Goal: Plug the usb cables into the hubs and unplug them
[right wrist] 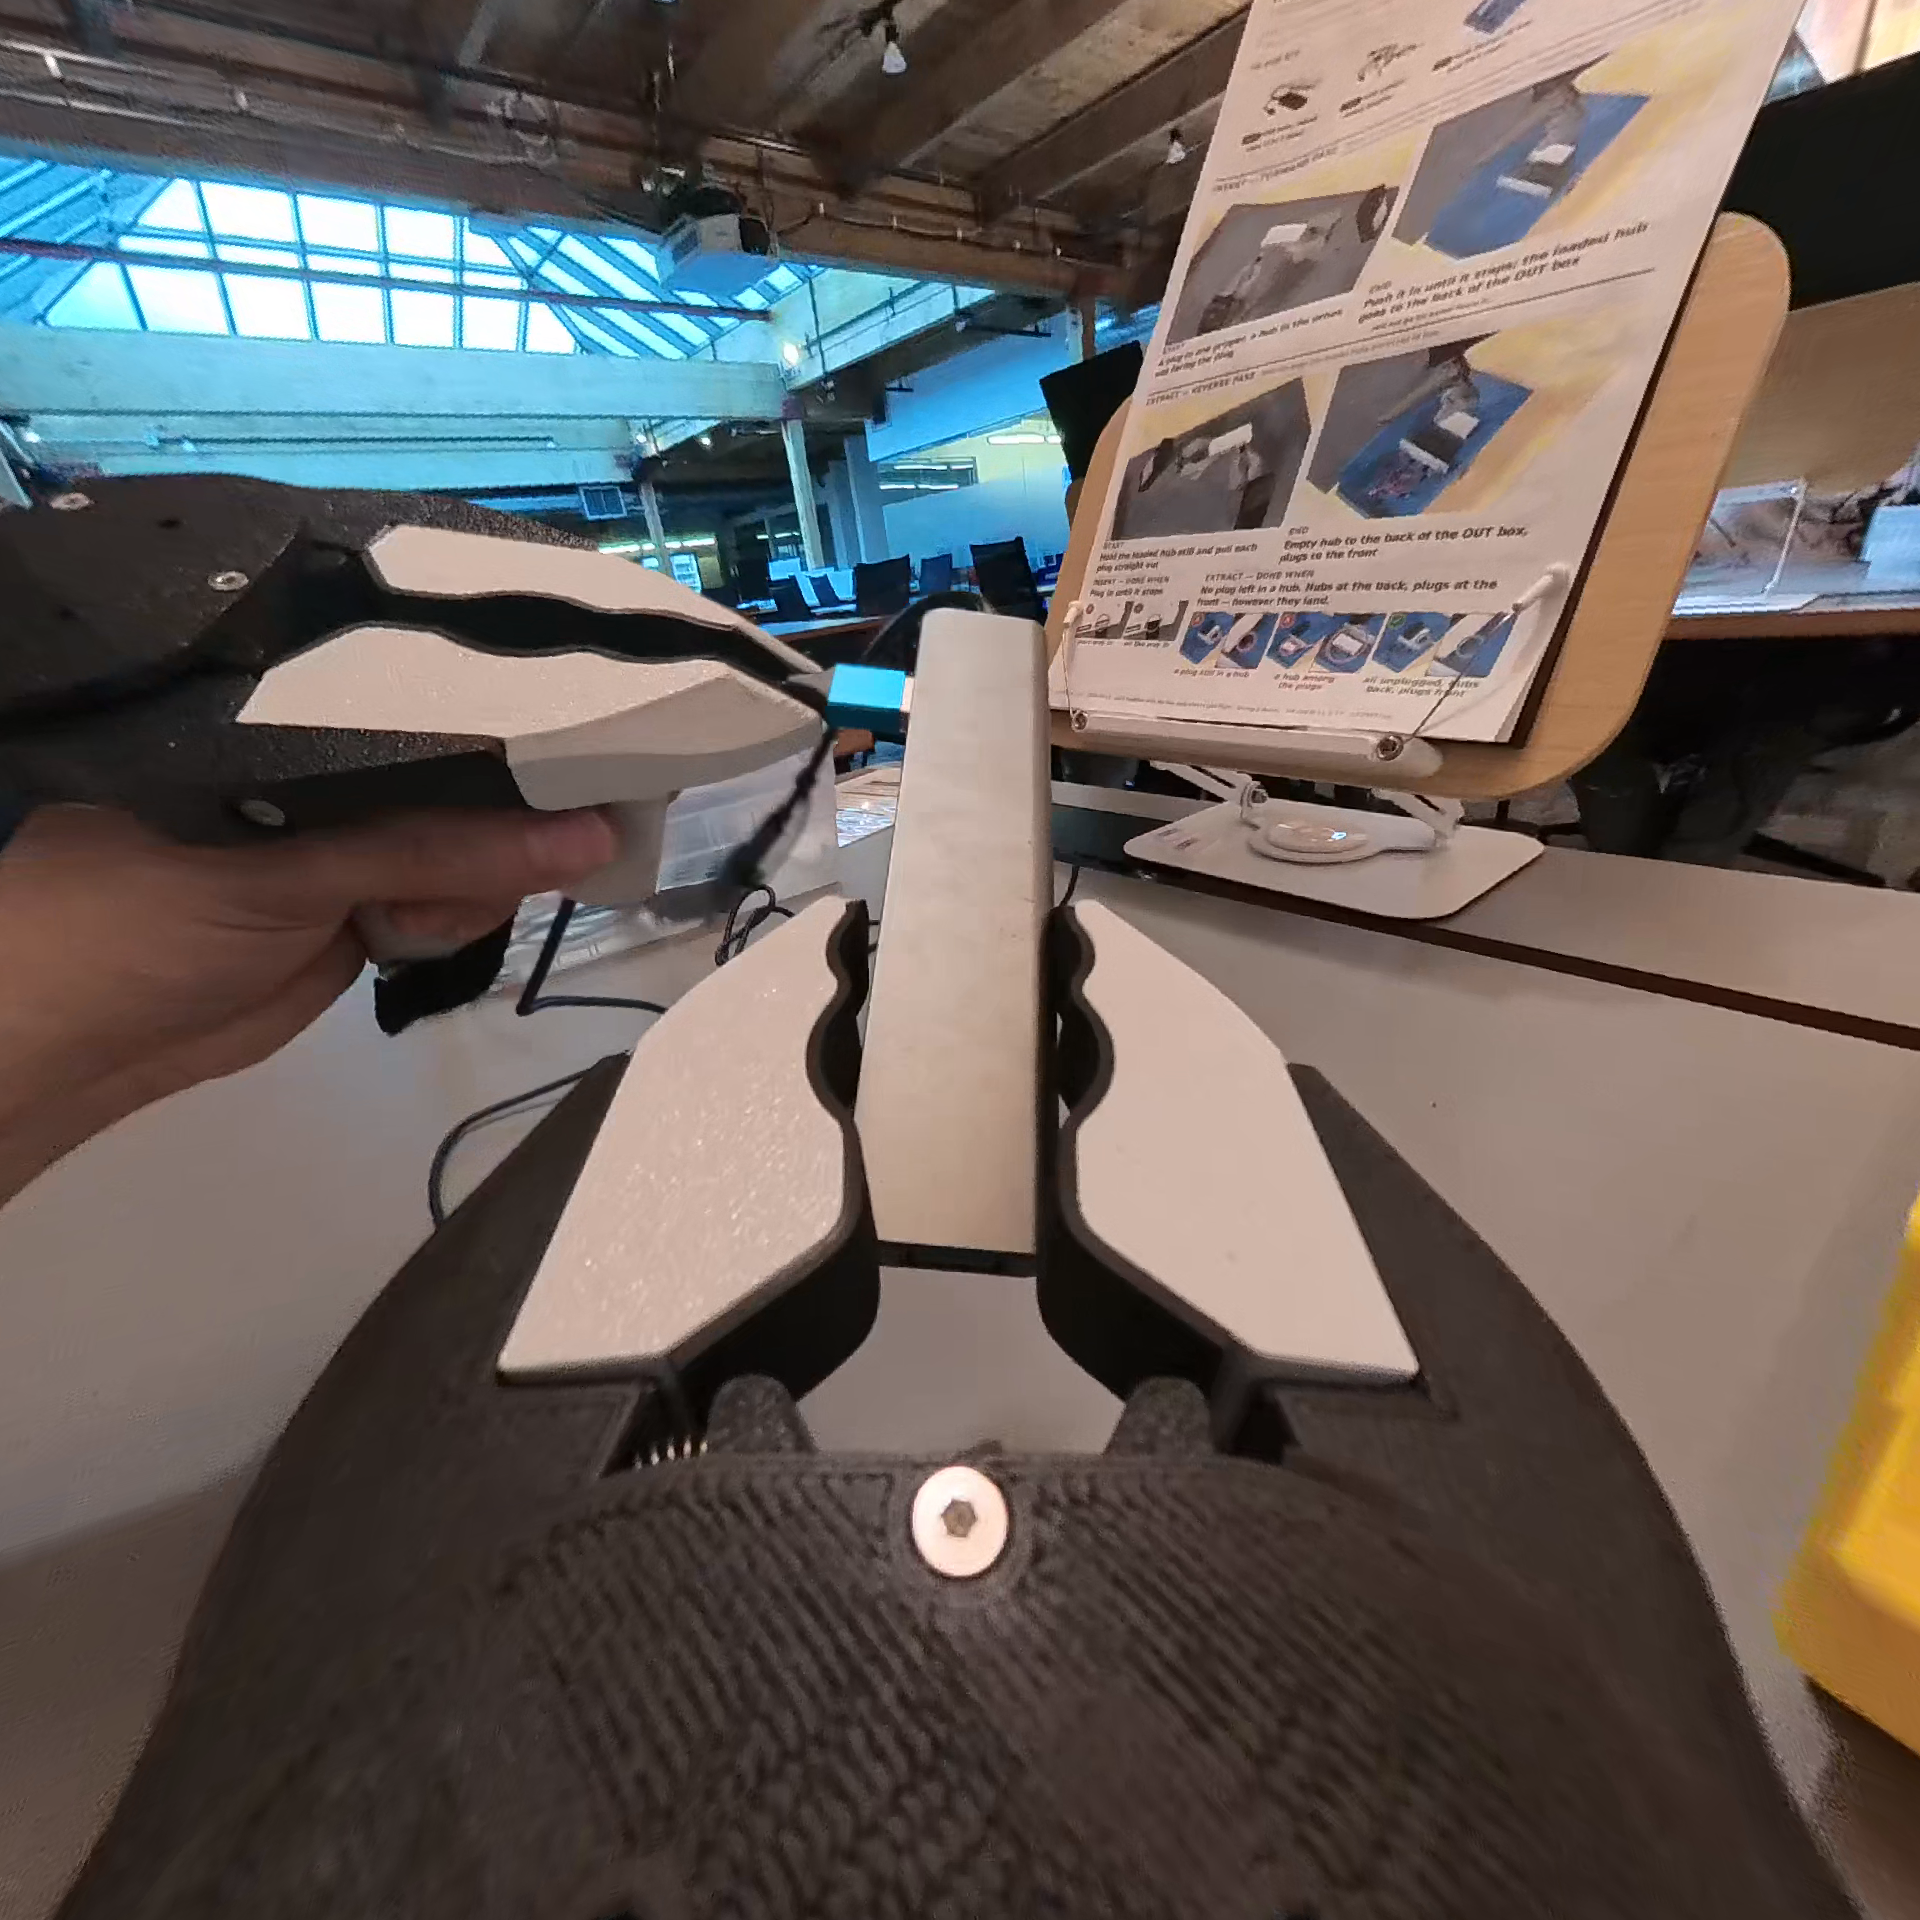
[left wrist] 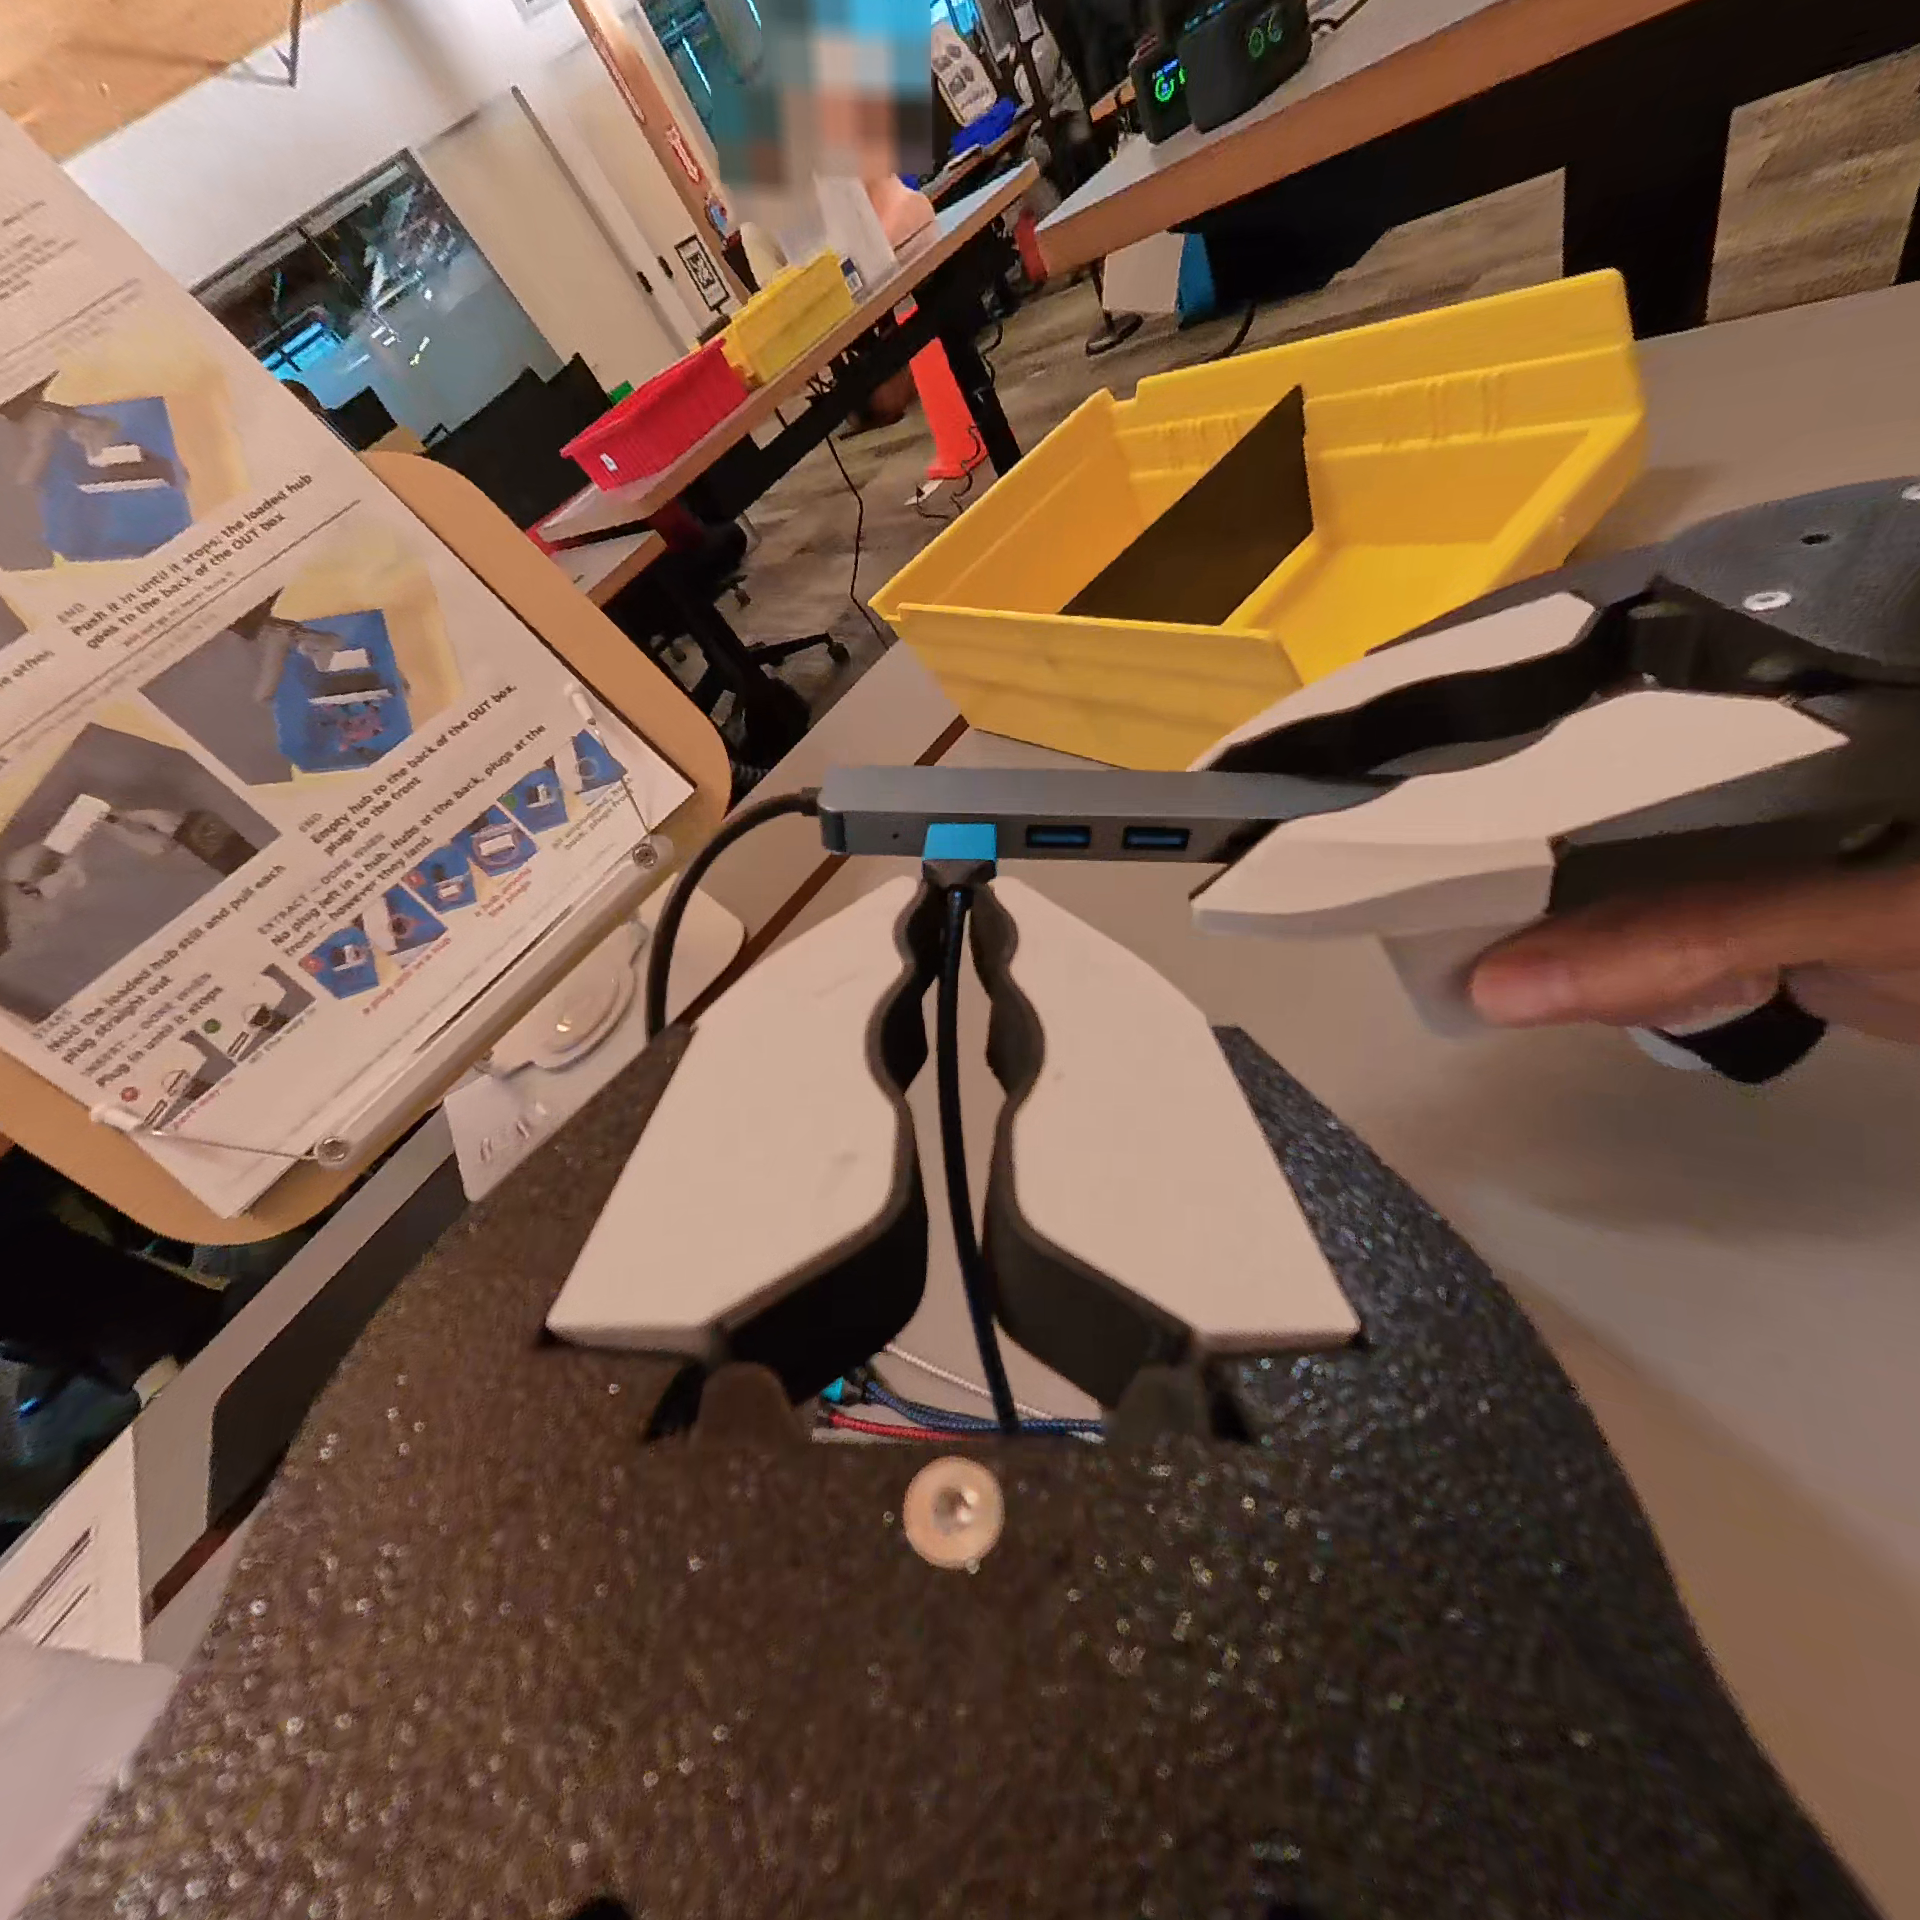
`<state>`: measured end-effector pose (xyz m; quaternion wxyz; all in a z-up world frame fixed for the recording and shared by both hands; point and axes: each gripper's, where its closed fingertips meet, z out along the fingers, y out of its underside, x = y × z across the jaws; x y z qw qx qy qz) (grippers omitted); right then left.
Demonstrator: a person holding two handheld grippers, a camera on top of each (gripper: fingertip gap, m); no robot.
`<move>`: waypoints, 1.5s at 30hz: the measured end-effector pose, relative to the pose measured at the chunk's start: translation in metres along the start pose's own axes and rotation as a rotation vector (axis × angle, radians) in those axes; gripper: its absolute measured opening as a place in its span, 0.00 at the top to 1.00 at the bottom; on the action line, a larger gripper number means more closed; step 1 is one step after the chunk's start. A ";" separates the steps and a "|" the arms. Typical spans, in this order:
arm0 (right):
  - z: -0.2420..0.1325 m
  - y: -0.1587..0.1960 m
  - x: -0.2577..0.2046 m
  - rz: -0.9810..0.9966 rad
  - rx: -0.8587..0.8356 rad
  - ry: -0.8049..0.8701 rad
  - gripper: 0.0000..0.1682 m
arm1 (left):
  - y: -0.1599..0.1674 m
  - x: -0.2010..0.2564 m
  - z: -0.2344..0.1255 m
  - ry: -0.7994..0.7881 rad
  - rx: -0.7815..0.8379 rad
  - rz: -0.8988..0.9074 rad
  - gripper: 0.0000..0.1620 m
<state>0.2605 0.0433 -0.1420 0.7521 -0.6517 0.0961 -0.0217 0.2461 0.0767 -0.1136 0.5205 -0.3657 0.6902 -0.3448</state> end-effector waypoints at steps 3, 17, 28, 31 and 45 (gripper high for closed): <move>-0.001 -0.002 0.002 -0.070 -0.012 0.028 0.79 | 0.007 0.000 0.004 -0.016 -0.031 0.016 0.97; -0.004 -0.014 -0.008 -0.206 0.077 0.031 0.80 | 0.003 0.003 -0.008 0.043 0.174 -0.173 0.94; -0.010 -0.017 0.009 -0.192 0.076 0.081 0.80 | 0.031 -0.015 -0.061 -0.023 0.089 -0.221 0.83; -0.015 -0.022 0.017 -0.153 0.103 0.091 0.80 | 0.057 -0.040 -0.092 -0.093 -0.027 -0.231 0.83; -0.012 -0.015 0.015 -0.111 0.077 0.040 0.80 | 0.229 -0.217 -0.239 -0.264 -0.691 -0.381 0.84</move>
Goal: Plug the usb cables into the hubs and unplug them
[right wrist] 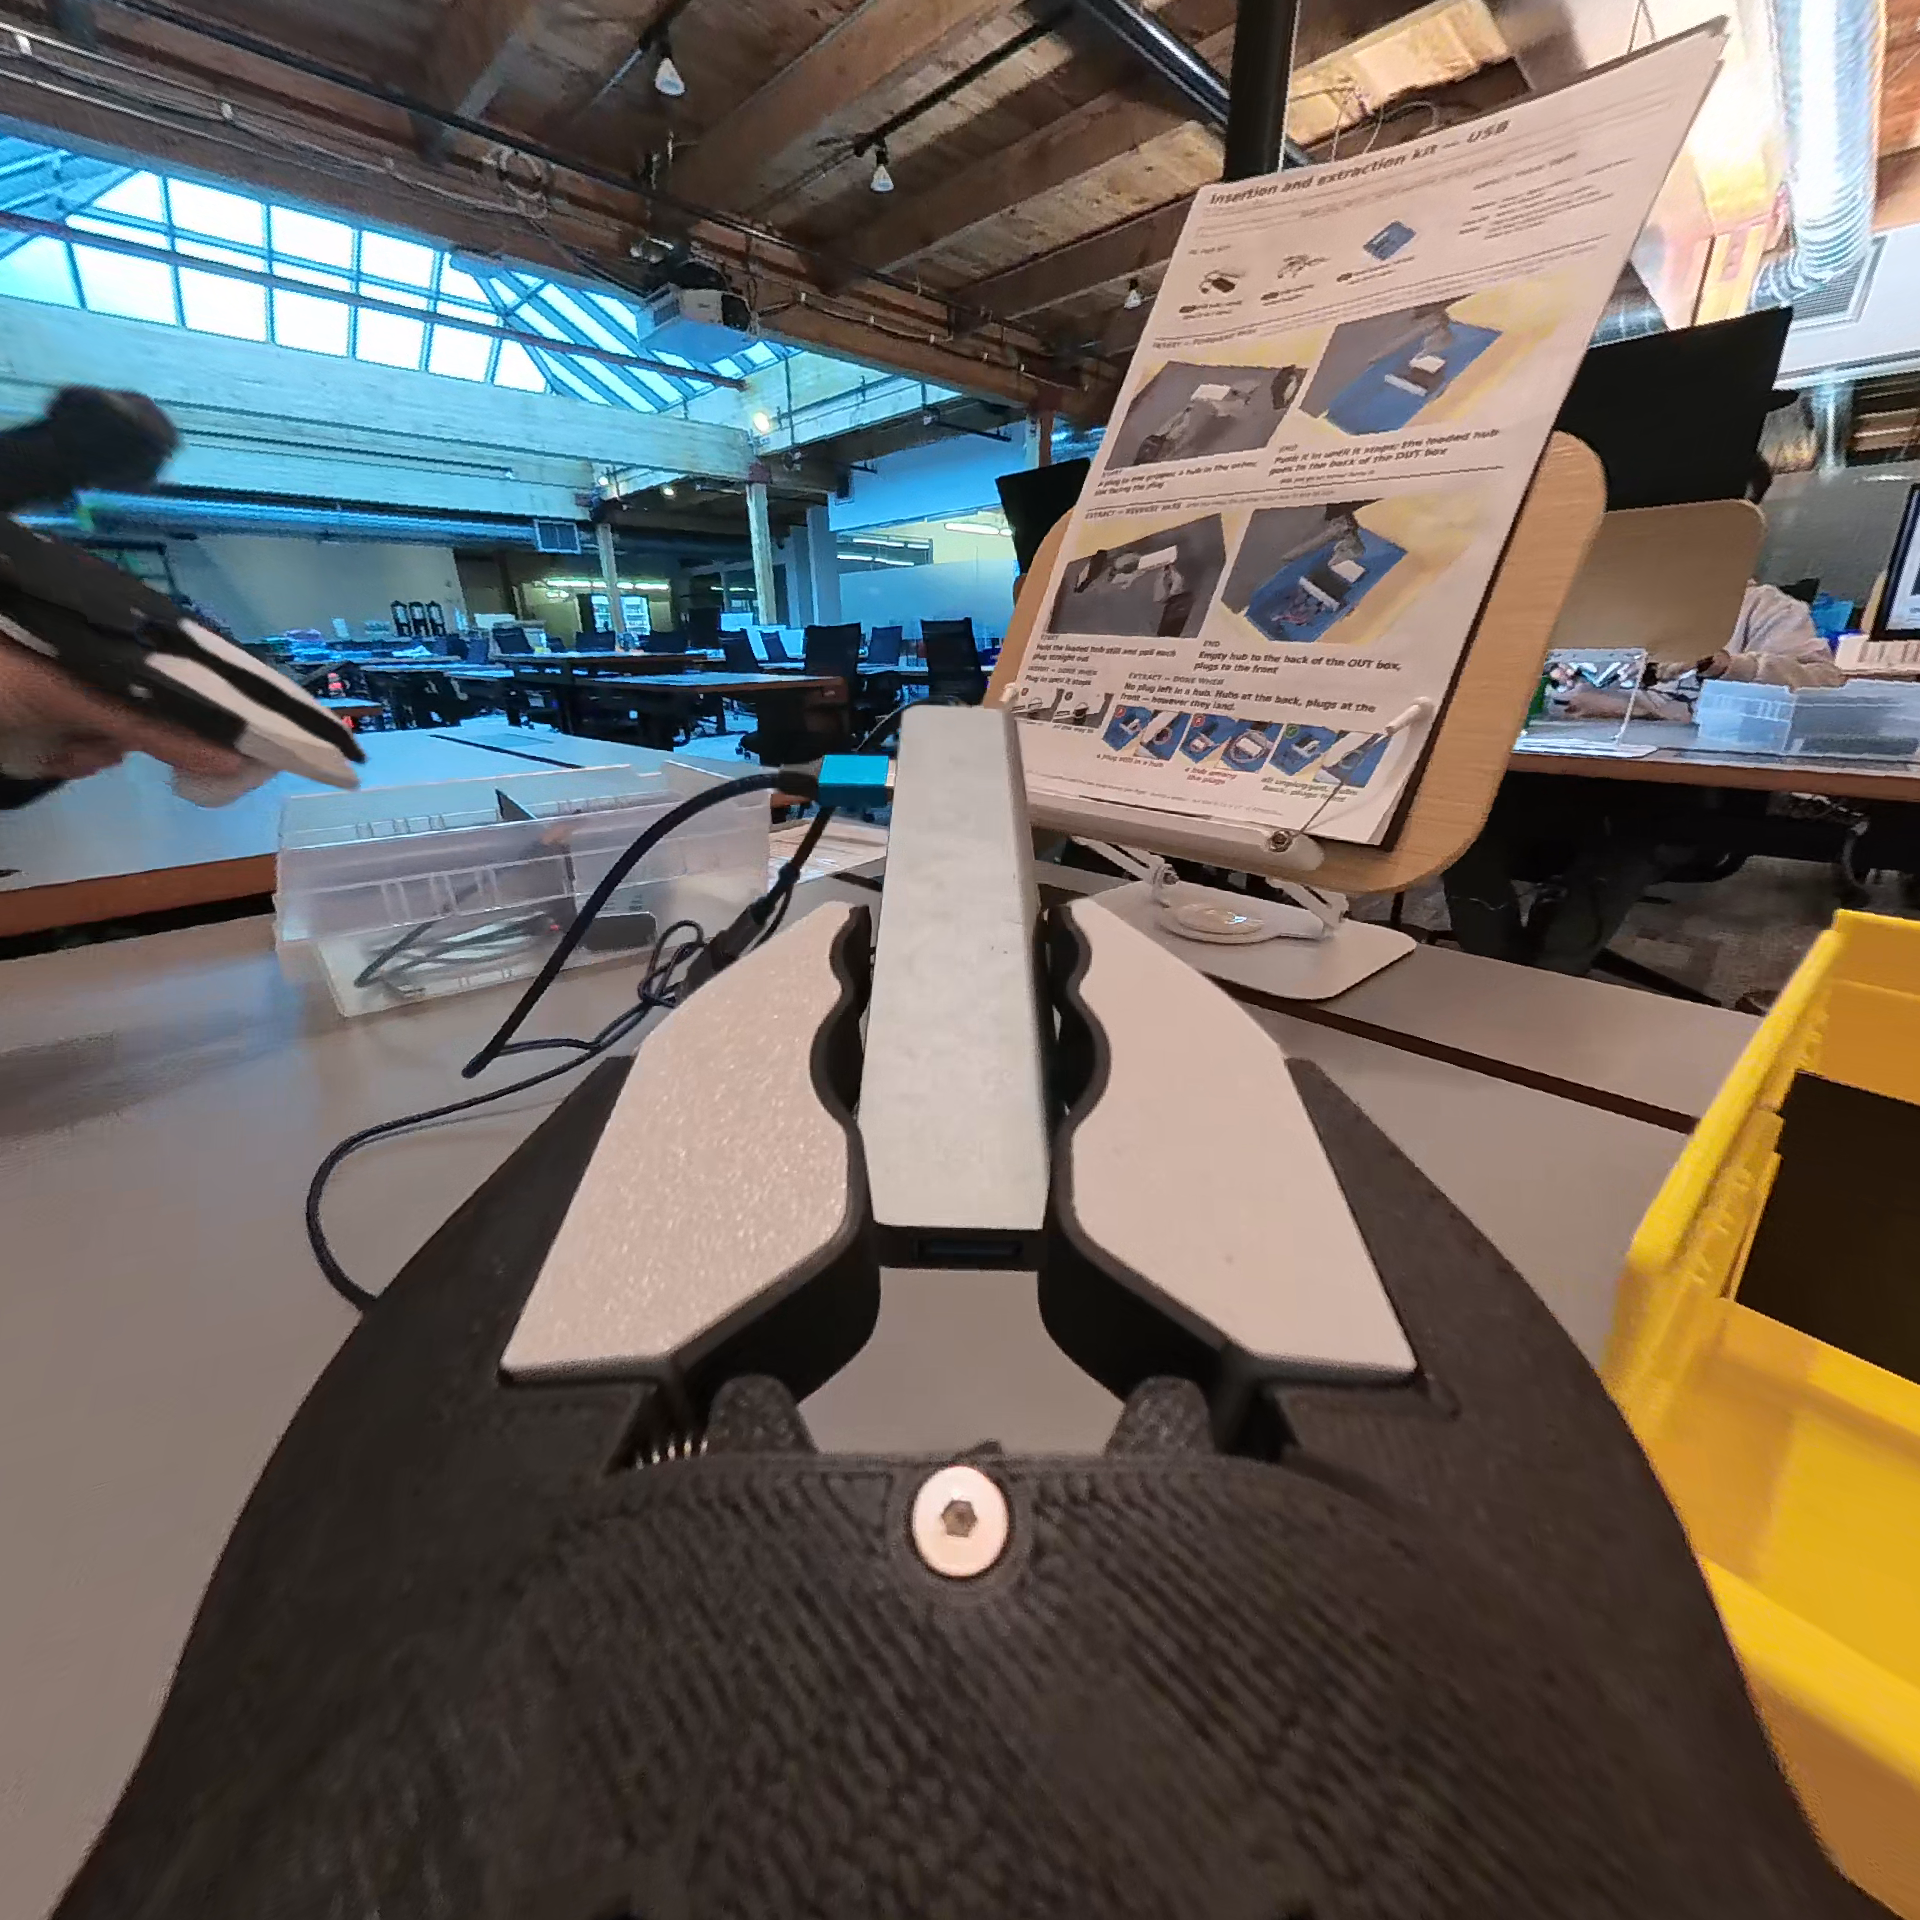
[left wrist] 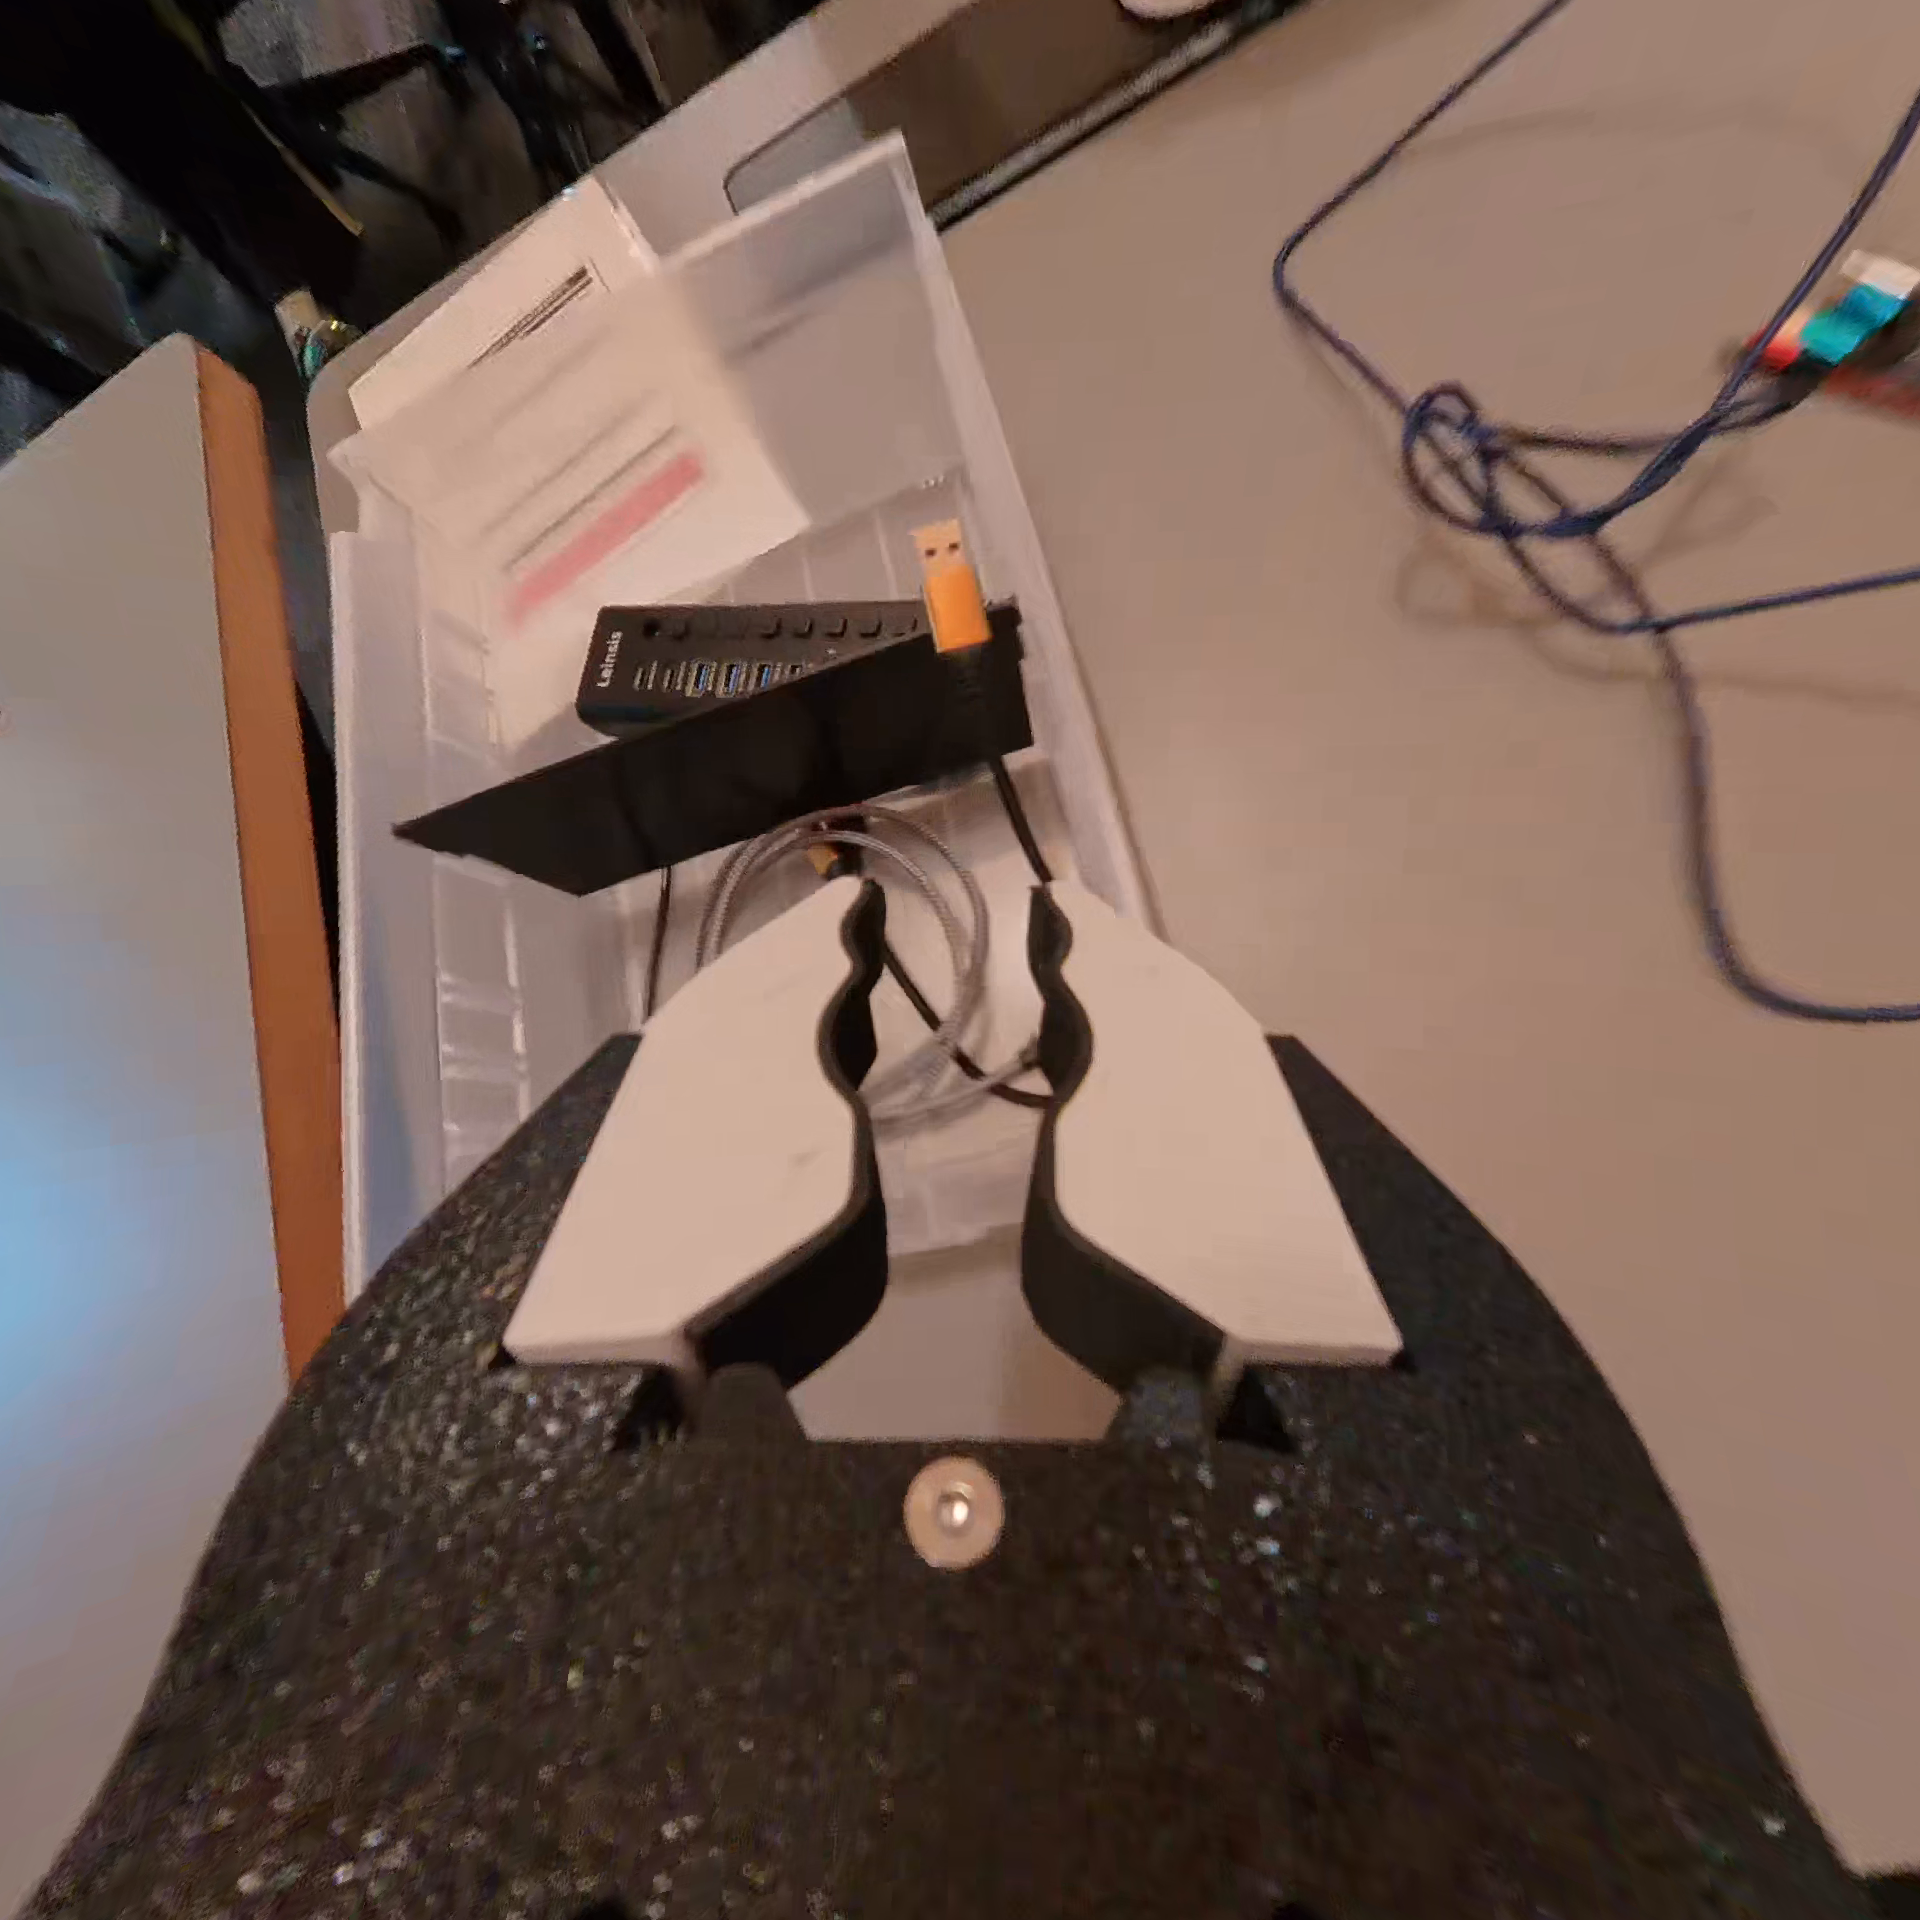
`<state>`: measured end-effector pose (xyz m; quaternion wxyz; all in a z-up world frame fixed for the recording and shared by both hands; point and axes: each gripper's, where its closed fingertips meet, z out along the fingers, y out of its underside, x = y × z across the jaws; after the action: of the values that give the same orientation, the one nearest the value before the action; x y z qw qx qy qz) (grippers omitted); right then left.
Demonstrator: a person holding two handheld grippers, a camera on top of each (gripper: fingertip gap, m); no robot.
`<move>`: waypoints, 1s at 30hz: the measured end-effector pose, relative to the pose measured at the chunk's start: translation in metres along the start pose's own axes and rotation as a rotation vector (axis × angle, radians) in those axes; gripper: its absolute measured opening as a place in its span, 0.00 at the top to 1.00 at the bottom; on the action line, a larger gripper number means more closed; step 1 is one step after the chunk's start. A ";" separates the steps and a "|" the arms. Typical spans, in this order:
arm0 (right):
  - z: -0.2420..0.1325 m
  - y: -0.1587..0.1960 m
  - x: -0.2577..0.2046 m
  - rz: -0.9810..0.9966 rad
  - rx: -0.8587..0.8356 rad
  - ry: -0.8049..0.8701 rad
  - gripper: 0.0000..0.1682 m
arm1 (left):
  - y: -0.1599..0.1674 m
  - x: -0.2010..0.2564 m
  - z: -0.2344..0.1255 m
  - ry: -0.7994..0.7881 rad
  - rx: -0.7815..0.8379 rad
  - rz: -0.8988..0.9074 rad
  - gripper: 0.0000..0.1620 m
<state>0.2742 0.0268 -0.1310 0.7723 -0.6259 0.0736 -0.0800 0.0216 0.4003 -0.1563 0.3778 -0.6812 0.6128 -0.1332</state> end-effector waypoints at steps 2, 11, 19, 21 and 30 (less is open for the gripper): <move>0.001 0.002 -0.003 -0.011 -0.008 -0.005 0.80 | 0.009 -0.004 0.025 0.050 -0.018 0.063 0.84; 0.001 0.000 -0.006 -0.039 -0.021 -0.023 0.80 | 0.007 0.003 0.092 0.247 0.052 -0.030 0.86; -0.003 0.000 0.002 -0.033 -0.017 -0.007 0.80 | -0.004 -0.009 0.081 0.125 0.085 -0.050 0.98; -0.005 0.000 0.006 -0.029 -0.014 -0.001 0.81 | -0.022 -0.028 0.056 -0.008 0.152 -0.067 0.98; -0.012 -0.003 0.020 -0.005 0.003 0.034 0.81 | -0.178 -0.052 -0.185 -0.410 0.726 -0.022 0.98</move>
<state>0.2912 0.0102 -0.1306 0.7717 -0.6235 0.0850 -0.0925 0.0220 0.3776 0.1043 0.7063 -0.5226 0.4306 -0.2063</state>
